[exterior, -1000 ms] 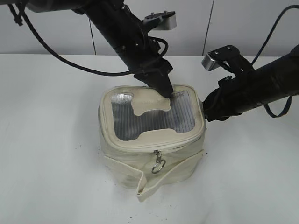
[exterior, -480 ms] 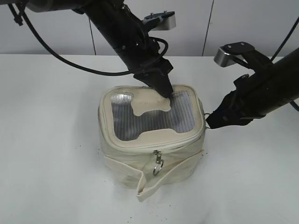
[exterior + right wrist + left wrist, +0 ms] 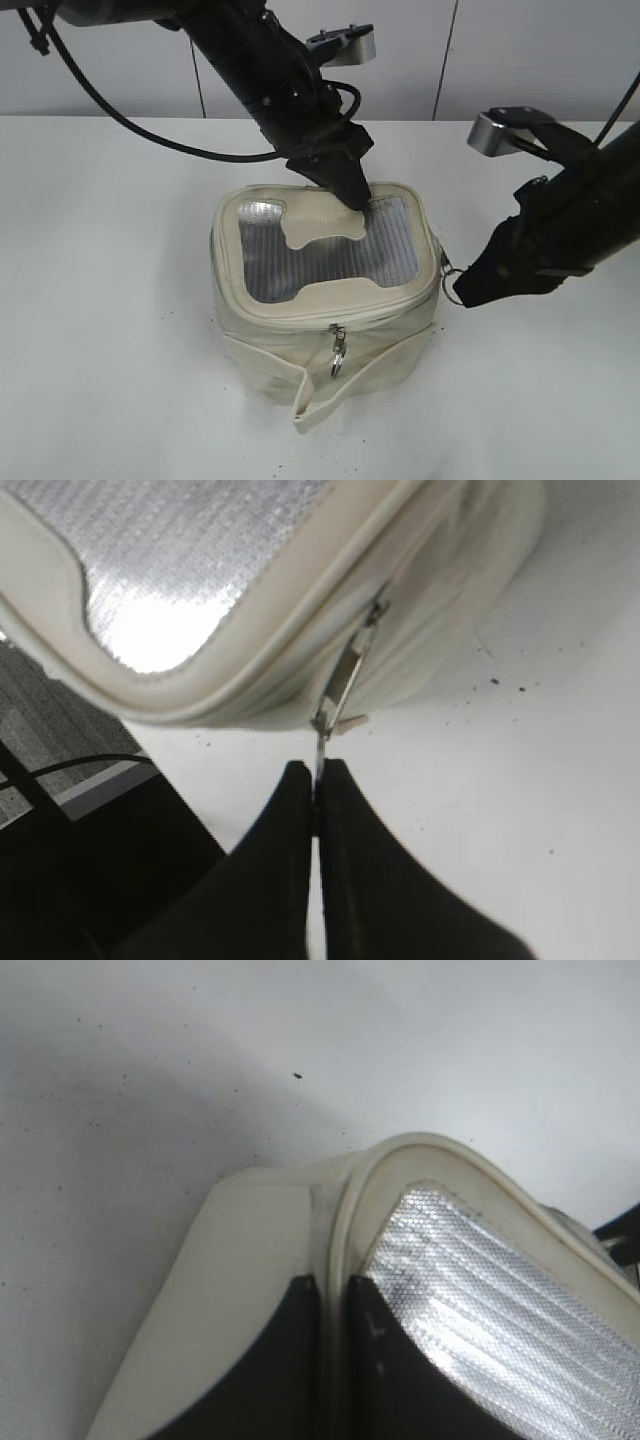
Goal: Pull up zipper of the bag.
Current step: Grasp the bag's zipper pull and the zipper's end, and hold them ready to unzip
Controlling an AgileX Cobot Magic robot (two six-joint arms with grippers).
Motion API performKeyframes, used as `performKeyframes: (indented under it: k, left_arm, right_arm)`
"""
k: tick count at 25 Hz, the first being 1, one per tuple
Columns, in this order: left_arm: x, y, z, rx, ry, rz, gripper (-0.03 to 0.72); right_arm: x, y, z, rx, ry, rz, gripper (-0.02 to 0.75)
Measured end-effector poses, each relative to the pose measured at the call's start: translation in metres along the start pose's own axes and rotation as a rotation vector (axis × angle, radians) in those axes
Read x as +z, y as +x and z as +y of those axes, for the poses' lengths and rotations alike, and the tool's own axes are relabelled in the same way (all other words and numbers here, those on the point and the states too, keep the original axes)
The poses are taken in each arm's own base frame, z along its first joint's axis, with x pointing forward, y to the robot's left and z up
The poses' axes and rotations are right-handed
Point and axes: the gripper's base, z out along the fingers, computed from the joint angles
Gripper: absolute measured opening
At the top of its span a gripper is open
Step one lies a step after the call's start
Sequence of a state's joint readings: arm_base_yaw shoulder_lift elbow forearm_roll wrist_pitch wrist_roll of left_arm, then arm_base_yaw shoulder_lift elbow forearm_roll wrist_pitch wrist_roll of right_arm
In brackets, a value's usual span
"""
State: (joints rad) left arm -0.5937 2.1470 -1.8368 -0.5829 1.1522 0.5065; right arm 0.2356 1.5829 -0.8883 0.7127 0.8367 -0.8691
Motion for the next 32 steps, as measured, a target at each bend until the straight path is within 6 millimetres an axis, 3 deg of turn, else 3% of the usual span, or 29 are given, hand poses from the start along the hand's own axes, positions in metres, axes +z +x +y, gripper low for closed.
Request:
performKeyframes:
  k: [5,10,16,22,29,32]
  left_arm:
    - [0.000,0.000,0.000,-0.005,-0.001,0.000,0.045]
    - [0.000,0.000,0.000,-0.005,-0.004,-0.003,0.045]
    - [0.000,0.000,0.000,-0.006,-0.003,-0.002,0.044]
    - [0.000,0.001,0.000,-0.007,0.001,0.006,0.043]
    - [0.000,0.002,-0.001,-0.005,0.011,0.019,0.043]
    - [0.001,0.001,-0.001,-0.005,0.009,0.017,0.042]
  right_arm:
    - [-0.012,0.016,0.017,0.005,-0.019,0.010,-0.015]
    - [-0.013,0.029,0.050,-0.047,-0.058,0.031,-0.015]
    - [0.006,0.020,0.092,-0.120,-0.104,-0.026,-0.015]
    - [0.031,0.007,0.119,-0.191,-0.134,-0.020,-0.012]
    - [0.045,-0.004,0.129,-0.182,-0.143,-0.004,-0.003]
    - [0.044,-0.003,0.127,-0.106,-0.106,0.003,0.069]
